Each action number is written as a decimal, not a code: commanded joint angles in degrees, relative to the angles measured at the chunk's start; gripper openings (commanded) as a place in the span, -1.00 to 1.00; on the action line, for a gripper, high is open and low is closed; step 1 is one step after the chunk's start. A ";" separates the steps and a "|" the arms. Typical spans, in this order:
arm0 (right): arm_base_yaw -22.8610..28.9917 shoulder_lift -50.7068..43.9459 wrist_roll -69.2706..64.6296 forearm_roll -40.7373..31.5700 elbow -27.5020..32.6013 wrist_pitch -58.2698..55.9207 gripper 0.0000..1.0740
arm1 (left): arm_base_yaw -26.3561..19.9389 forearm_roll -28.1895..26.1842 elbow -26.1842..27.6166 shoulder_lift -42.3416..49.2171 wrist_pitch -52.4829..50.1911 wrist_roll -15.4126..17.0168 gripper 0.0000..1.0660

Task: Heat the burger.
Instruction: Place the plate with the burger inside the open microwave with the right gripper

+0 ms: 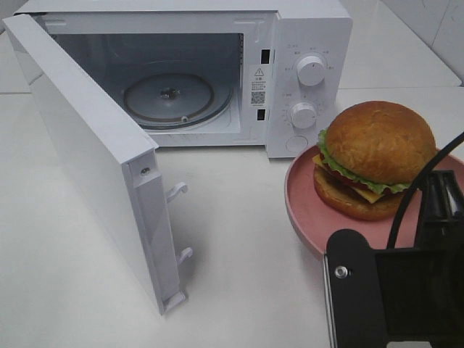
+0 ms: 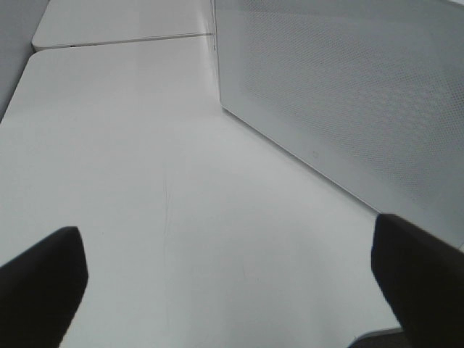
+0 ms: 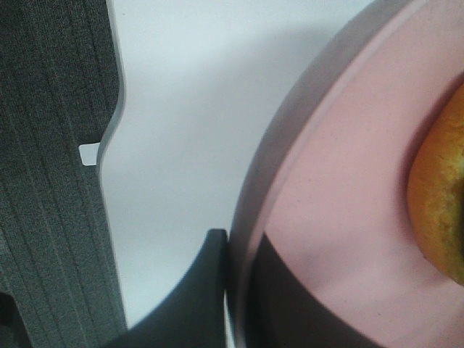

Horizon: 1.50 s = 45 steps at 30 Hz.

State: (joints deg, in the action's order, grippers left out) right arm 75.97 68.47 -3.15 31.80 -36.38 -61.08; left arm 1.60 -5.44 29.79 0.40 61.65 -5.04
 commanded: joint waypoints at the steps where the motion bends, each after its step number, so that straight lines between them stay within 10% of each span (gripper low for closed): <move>1: 0.17 -0.52 3.15 3.95 0.17 0.69 -1.00 | 0.34 -0.23 -0.17 0.80 -0.46 0.11 0.88; 22: -0.06 -0.52 12.55 8.02 0.17 10.71 -1.00 | 0.34 -0.23 -0.17 0.80 -0.46 0.11 0.88; 45: -26.07 -0.06 53.74 -4.35 0.17 29.74 -1.00 | 0.34 -0.23 -0.17 0.80 -0.46 0.11 0.88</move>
State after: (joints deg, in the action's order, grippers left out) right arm 50.48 68.87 48.36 26.87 -36.15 -34.26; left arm 1.60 -5.44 29.79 0.40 61.65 -5.04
